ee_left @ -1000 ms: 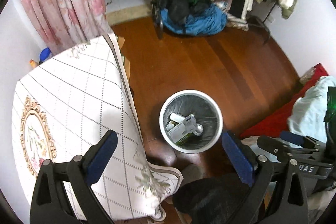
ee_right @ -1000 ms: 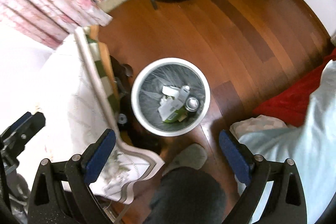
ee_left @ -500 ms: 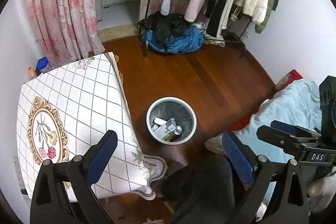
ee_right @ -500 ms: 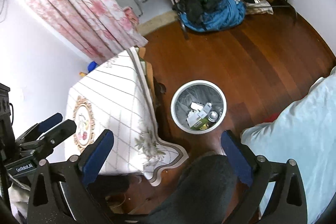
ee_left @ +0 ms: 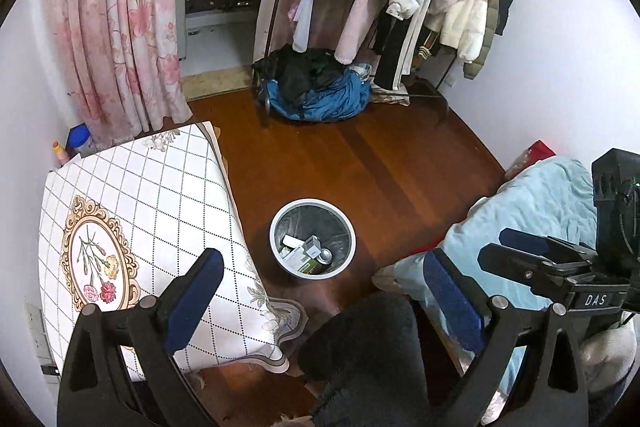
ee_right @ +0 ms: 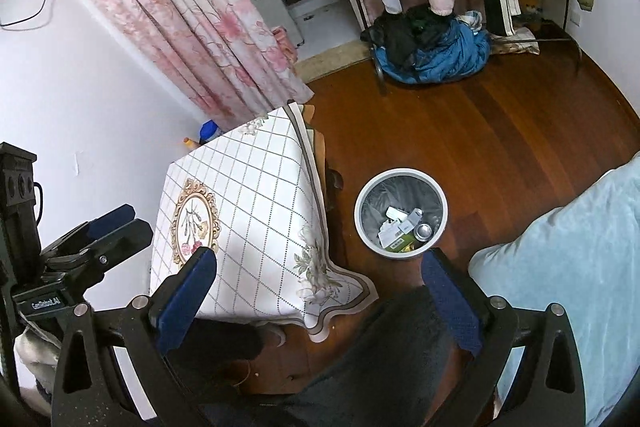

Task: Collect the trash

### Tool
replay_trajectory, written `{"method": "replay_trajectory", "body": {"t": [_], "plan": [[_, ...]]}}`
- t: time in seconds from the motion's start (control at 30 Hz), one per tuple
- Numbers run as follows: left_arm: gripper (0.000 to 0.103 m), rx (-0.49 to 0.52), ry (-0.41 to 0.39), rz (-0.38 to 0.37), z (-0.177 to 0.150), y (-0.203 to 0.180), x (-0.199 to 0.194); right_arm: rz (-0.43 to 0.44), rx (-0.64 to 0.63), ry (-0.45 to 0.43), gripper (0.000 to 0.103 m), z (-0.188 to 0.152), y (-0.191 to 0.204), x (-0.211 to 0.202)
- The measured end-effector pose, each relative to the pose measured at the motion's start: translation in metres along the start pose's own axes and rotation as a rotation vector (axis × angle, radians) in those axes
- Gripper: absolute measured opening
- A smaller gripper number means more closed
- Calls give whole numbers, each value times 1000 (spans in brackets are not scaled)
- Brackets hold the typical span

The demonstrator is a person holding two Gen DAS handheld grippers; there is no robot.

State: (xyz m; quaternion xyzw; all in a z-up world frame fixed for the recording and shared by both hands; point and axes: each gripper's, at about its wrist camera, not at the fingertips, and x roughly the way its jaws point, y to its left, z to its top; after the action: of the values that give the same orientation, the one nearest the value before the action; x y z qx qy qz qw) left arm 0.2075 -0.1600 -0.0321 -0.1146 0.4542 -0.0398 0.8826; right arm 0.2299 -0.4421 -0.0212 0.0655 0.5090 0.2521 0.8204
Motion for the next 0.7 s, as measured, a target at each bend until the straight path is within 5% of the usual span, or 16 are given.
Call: {"method": "replay_trajectory", "body": {"t": [0.7], "plan": [[103, 4, 1, -12, -3, -9, -2, 2, -8, -4, 103, 3, 8, -9]]}}
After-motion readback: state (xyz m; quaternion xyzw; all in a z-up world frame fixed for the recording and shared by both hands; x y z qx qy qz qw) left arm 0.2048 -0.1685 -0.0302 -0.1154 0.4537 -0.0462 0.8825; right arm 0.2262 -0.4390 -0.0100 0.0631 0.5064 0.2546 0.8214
